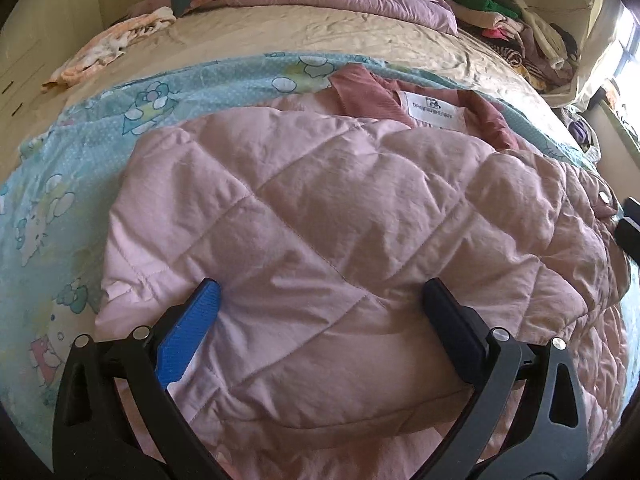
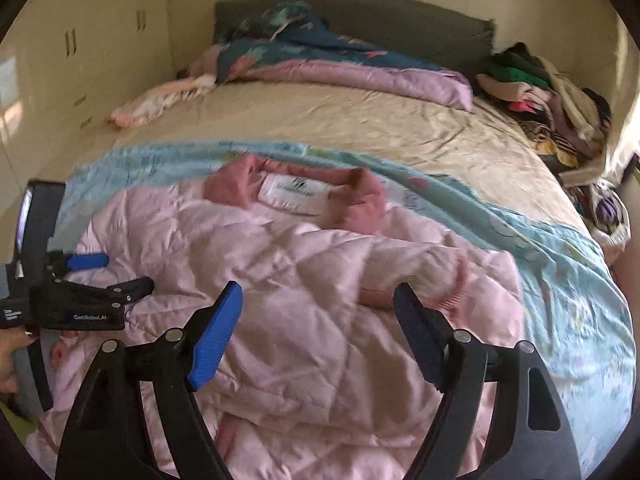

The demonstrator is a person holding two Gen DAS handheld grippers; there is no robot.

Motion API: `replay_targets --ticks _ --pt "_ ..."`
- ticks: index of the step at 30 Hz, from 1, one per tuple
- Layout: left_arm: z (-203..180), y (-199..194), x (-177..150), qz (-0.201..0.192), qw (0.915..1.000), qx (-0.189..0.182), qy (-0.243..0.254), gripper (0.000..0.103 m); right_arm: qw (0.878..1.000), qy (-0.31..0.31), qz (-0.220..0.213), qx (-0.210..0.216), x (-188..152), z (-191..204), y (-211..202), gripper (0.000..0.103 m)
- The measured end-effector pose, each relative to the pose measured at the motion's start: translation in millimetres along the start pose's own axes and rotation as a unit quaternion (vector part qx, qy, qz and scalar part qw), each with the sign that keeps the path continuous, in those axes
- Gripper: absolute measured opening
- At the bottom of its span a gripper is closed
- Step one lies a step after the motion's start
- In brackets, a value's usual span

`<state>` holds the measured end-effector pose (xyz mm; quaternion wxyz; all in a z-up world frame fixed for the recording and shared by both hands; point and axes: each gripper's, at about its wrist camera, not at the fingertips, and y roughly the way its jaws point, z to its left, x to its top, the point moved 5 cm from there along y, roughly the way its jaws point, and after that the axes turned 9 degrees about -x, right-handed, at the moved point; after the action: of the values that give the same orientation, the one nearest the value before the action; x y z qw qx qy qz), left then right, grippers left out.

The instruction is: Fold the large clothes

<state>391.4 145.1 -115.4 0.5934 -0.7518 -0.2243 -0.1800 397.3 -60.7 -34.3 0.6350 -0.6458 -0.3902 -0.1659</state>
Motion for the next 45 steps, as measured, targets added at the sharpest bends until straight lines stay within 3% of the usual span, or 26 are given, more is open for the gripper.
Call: replay_targets --ticks 7,19,27,30,45 --pt "0 2 -1 -0.003 1.0 0.001 0.003 0.095 0.997 -0.026 0.073 -0.01 -21 21 53 0.082" --pt "0 3 1 -0.014 0.9998 0.01 0.008 0.095 0.998 -0.003 0.07 -0.009 -40 19 74 0.085" --pt "-9 -27 0 -0.023 0.9997 0.012 0.002 0.095 0.997 0.051 0.057 0.028 -33 5 36 0.088" --pt "-13 -38 -1 -0.029 0.9995 0.01 0.001 0.095 0.997 0.06 0.046 0.029 -33 1 19 0.098" --pt "-36 -100 -1 -0.075 0.9971 -0.004 0.008 0.095 0.996 0.089 0.012 0.028 -31 -16 -50 0.099"
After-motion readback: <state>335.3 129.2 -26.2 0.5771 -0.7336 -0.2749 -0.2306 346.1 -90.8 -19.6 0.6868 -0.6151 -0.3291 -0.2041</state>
